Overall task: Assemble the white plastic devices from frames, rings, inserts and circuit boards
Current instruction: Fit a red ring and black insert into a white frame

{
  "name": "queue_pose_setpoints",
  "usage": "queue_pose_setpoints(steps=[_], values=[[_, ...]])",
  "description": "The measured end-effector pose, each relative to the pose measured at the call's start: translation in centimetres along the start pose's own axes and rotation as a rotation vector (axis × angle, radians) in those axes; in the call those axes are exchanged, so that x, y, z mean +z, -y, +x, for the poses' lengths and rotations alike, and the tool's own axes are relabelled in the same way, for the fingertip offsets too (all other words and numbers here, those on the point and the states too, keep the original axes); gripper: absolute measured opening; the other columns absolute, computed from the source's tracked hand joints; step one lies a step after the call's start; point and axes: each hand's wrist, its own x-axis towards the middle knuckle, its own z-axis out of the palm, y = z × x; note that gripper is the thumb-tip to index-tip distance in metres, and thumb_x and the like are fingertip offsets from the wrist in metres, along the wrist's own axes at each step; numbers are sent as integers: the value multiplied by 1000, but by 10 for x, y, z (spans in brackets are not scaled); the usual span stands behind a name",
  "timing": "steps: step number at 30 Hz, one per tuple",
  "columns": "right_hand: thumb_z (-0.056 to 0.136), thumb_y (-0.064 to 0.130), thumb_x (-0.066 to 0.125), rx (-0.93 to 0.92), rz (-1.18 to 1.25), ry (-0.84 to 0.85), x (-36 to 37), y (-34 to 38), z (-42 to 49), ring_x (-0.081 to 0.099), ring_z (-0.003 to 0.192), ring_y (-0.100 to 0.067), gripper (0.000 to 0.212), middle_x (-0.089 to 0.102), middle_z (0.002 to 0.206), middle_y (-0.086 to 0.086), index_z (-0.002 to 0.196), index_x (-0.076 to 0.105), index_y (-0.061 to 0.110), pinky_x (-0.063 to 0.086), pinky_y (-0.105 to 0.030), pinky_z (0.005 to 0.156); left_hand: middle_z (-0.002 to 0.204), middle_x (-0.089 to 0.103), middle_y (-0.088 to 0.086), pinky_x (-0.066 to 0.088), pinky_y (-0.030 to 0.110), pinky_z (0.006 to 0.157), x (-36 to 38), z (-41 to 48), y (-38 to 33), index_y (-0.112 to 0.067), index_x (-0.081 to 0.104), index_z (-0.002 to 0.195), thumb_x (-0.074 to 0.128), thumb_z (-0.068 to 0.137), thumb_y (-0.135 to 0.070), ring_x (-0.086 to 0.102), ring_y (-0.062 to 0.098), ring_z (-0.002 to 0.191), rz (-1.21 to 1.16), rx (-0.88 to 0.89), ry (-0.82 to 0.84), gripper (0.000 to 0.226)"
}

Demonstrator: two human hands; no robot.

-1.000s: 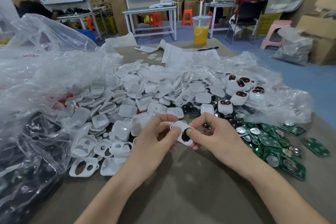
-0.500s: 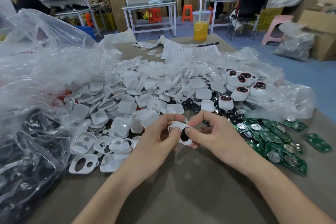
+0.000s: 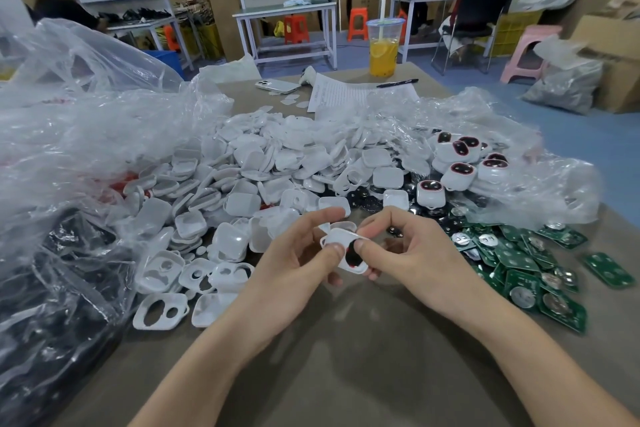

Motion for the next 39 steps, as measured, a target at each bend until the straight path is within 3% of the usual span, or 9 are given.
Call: queue_pose_setpoints(steps=[3, 7, 13, 16, 19, 24, 27, 35, 39], values=[[84, 15, 78, -14, 0, 11, -1, 0, 1, 67, 58, -16, 17, 73, 89, -4, 77, 69, 28, 57, -35, 63, 105, 73, -4, 56, 30, 81, 6, 1, 3, -41, 68, 117, 63, 93, -23, 67, 15, 83, -71, -15, -26, 31], [87, 9, 75, -9, -26, 33, -3, -1, 1, 66, 59, -14, 22, 73, 89, 9, 76, 68, 26, 56, -26, 61, 109, 75, -4, 53, 44, 91, 0, 3, 2, -34, 70, 117, 61, 93, -31, 66, 16, 77, 57, -40, 26, 25], [80, 28, 76, 17, -113, 11, -1, -3, 1, 70, 63, -17, 7, 75, 87, -1, 81, 69, 27, 58, -31, 66, 97, 76, -1, 54, 22, 78, -6, 3, 6, -40, 73, 106, 66, 97, -18, 66, 11, 75, 107, -41, -19, 25], [83, 29, 76, 49, -221, 14, 1, -6, 0, 71, 64, -17, 8, 76, 79, -2, 85, 68, 32, 58, -35, 69, 98, 75, -5, 57, 25, 76, -1, 1, 11, -38, 72, 102, 65, 96, -15, 70, 16, 87, 155, -24, -49, 25], [86, 30, 74, 15, -333, -9, 2, -7, -6, 70, 62, -8, 8, 72, 80, 10, 83, 68, 33, 53, -23, 61, 98, 73, -10, 50, 20, 78, 0, -3, 14, -37, 71, 99, 67, 95, -22, 67, 7, 86, 287, -13, -84, 16], [89, 31, 71, -35, -528, -51, 11, -10, -8, 66, 73, 3, 9, 59, 99, 16, 82, 67, 35, 41, -9, 68, 96, 70, -18, 43, 8, 74, -7, -3, 7, -41, 69, 92, 64, 96, -23, 64, -9, 87, 478, -42, -37, 19], [92, 28, 68, -54, -582, -96, 20, -16, -10, 59, 84, 9, 5, 55, 99, 14, 89, 68, 31, 38, -2, 72, 108, 65, -16, 43, 6, 77, -10, -1, 6, -42, 67, 96, 62, 96, -30, 63, -8, 94, 586, -65, -24, 13], [95, 25, 65, -97, -653, -160, 23, -22, -12, 54, 84, 14, 11, 49, 97, 14, 100, 74, 22, 35, 1, 73, 103, 52, -9, 34, -4, 72, 1, 0, 10, -28, 70, 116, 56, 99, -26, 53, -7, 82, 802, 12, -76, 22], [99, 29, 58, -86, -615, -201, 21, -21, -10, 56, 85, 2, 18, 50, 105, 10, 107, 74, 24, 40, -8, 80, 105, 51, -10, 37, 8, 77, 4, -3, 13, -27, 67, 123, 51, 103, -35, 53, 2, 90, 829, 90, -83, 27]])
